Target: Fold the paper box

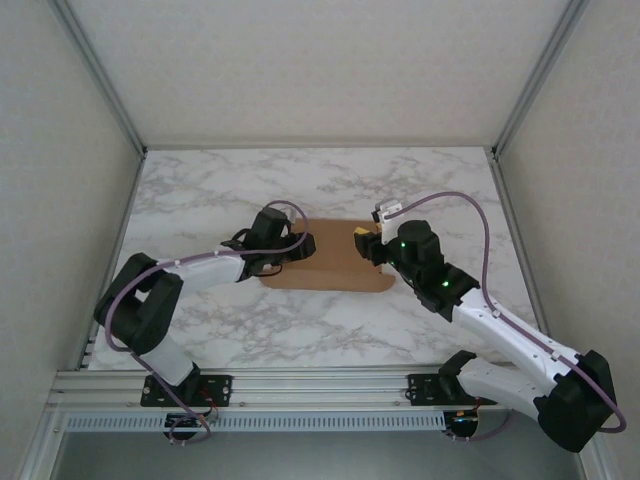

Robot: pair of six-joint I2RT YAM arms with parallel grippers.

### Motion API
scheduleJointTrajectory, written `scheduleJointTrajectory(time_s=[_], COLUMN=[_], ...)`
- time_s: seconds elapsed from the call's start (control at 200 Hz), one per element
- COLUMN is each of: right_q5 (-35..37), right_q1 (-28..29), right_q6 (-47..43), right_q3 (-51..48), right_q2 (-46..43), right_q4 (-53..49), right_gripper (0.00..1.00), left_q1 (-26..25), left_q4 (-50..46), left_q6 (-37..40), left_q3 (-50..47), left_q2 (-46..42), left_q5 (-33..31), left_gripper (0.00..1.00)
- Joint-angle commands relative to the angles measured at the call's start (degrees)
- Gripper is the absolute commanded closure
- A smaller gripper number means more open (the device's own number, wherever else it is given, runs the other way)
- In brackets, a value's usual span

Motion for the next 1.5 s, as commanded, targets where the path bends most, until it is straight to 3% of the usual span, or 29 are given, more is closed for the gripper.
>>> scheduleJointTrajectory(time_s=[0.0,0.115,0.225,0.441,0.676,0.896,1.066,1.132,1.257,1.492], right_q5=[7.8,5.0,-0.8,-7.6,-15.0,-21.5,-34.2,-38.6,-44.7,-49.3], right_q1=[-0.3,-2.7,-6.5,-12.8,-17.3,-20.2,-23.9,-24.7,-25.0,-25.0], right_q6=[6.7,9.2,14.1,19.1,20.2,20.8,23.3,24.4,25.4,29.0], right_q3=[2.9,3.8,5.8,8.1,10.8,10.5,10.2,10.6,12.7,11.0], right_q2=[1.8,4.3,8.5,17.7,24.1,28.7,32.8,35.3,41.5,44.9], right_q4=[-10.9,-11.4,-12.8,-13.3,-11.9,-8.5,-4.2,-2.9,-2.7,2.6], right_gripper=[0.49,0.56,0.57,0.47,0.37,0.33,0.25,0.18,0.18,0.18], left_q1=[-0.4,-0.1,1.0,5.9,7.0,9.7,12.8,14.1,15.4,17.9], left_q4=[-7.5,-13.0,-16.4,-15.5,-10.5,-5.0,-2.8,-2.2,-1.8,-0.5], left_q6=[3.5,7.2,9.4,6.5,5.1,3.1,1.3,0.8,0.7,-0.2], left_q3=[3.8,8.4,10.7,4.1,-3.0,-5.6,-7.5,-8.3,-9.0,-10.1], left_q2=[-3.4,-4.9,-6.7,-6.9,-3.0,-0.2,2.2,2.9,3.7,5.1], left_q5=[1.5,1.1,-1.8,-13.1,-16.9,-13.2,-8.6,-6.0,-4.3,-1.0], left_gripper=[0.46,0.43,0.42,0.37,0.34,0.4,0.52,0.58,0.64,0.72])
